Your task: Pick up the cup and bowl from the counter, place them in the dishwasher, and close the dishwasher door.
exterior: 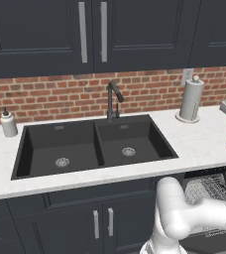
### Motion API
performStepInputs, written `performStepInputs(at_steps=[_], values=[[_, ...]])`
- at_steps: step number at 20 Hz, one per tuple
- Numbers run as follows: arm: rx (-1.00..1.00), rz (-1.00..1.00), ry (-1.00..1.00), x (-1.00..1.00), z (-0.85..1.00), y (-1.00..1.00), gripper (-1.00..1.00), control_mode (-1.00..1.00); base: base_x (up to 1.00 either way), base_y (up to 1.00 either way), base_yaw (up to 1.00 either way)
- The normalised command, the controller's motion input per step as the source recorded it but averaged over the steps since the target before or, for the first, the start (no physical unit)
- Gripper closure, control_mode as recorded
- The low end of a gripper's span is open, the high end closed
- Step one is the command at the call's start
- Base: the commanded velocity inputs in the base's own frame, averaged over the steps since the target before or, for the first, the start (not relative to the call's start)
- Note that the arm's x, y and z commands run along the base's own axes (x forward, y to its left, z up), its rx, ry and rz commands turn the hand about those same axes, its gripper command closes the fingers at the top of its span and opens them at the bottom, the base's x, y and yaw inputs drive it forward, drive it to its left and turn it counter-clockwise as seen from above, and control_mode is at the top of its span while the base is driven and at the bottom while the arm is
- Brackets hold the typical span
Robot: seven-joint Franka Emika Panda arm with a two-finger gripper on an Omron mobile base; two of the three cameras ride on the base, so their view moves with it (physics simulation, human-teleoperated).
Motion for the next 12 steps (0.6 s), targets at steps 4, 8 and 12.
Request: performStepInputs(at_steps=[4, 8, 12], values=[[0.28, 0.0, -0.1, -0.36, 0.06, -0.35, -1.0, -1.0, 0.0, 0.0, 0.0], [0.29, 0.0, -0.21, -0.46, 0.34, -0.2, -1.0, -1.0, 0.0, 0.0, 0.0], [0.32, 0.0, -0.23, -0.41, 0.53, -0.18, -1.0, -1.0, 0.0, 0.0, 0.0]])
